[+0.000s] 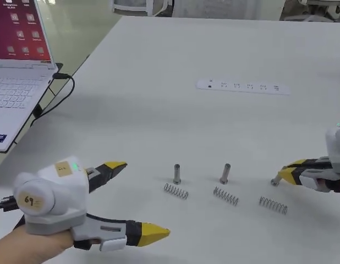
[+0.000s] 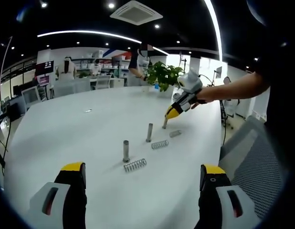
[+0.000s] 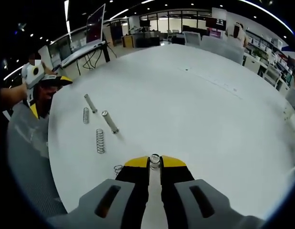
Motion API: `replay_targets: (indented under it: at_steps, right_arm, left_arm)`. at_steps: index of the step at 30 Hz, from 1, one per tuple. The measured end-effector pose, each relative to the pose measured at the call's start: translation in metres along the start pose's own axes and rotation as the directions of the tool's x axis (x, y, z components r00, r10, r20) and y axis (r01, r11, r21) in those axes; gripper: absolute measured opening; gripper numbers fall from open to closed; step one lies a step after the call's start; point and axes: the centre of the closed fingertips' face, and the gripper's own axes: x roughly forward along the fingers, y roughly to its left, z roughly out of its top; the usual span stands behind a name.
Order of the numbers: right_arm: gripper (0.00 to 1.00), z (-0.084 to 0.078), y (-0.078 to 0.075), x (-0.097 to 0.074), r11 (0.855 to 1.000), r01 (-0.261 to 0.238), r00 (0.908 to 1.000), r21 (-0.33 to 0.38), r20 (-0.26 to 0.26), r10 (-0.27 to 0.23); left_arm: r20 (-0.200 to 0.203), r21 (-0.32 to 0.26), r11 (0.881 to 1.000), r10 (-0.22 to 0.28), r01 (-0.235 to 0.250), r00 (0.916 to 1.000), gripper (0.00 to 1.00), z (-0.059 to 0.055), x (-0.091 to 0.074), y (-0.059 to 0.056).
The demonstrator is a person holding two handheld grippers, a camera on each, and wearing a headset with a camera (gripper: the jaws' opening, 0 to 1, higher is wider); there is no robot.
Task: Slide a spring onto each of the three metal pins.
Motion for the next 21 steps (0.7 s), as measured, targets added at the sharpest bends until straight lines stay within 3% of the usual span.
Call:
replay_targets:
  at_steps: [21]
  right_arm:
    - [0.14, -0.0051, 0.0009, -0.0004, 1.0, -0.005, 0.9999, -0.018, -0.014, 0.004]
  left_arm:
    - [0.01, 0.003, 1.0, -0.003, 0.003, 0.9999, 0.97, 0.0047, 0.0034, -0.001]
